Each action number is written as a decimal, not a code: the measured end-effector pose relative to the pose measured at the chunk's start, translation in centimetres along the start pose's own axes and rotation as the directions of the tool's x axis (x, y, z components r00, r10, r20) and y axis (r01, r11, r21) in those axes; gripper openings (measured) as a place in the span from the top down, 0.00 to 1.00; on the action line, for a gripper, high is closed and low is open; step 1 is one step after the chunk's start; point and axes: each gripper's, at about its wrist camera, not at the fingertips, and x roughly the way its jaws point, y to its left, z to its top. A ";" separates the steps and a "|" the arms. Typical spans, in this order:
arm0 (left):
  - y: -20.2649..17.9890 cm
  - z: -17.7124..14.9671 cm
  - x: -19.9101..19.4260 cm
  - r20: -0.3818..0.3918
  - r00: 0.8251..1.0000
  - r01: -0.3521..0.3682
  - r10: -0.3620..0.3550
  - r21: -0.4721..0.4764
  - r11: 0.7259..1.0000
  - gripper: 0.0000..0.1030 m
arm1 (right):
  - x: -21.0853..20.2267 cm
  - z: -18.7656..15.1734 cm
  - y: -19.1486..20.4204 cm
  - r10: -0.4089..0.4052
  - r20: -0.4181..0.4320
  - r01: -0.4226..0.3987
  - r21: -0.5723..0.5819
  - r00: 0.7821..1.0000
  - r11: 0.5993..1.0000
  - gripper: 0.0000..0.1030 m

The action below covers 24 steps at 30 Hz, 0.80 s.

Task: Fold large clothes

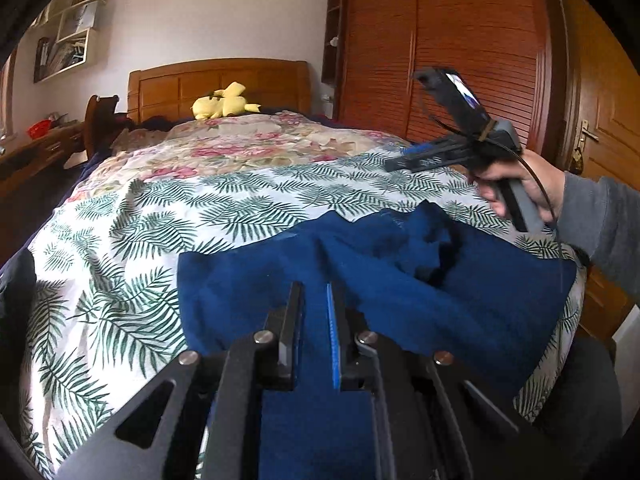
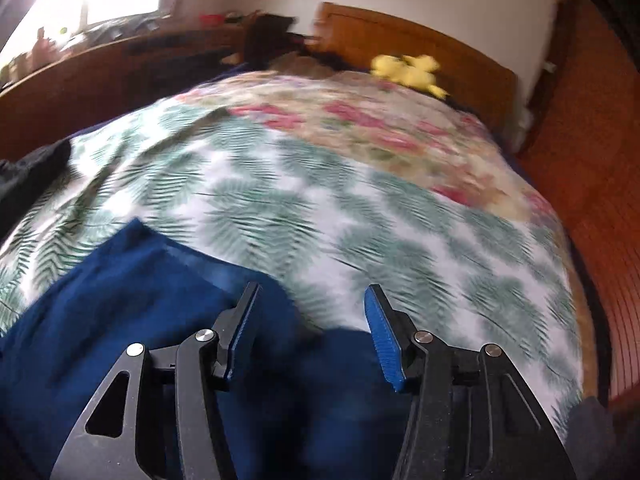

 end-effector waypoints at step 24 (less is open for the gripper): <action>-1.6 -0.3 2.2 -0.051 0.998 0.021 -0.020 0.022 1.000 0.93 | 7.3 -11.6 -15.5 -0.006 -0.263 0.095 0.328 0.965 0.940 0.98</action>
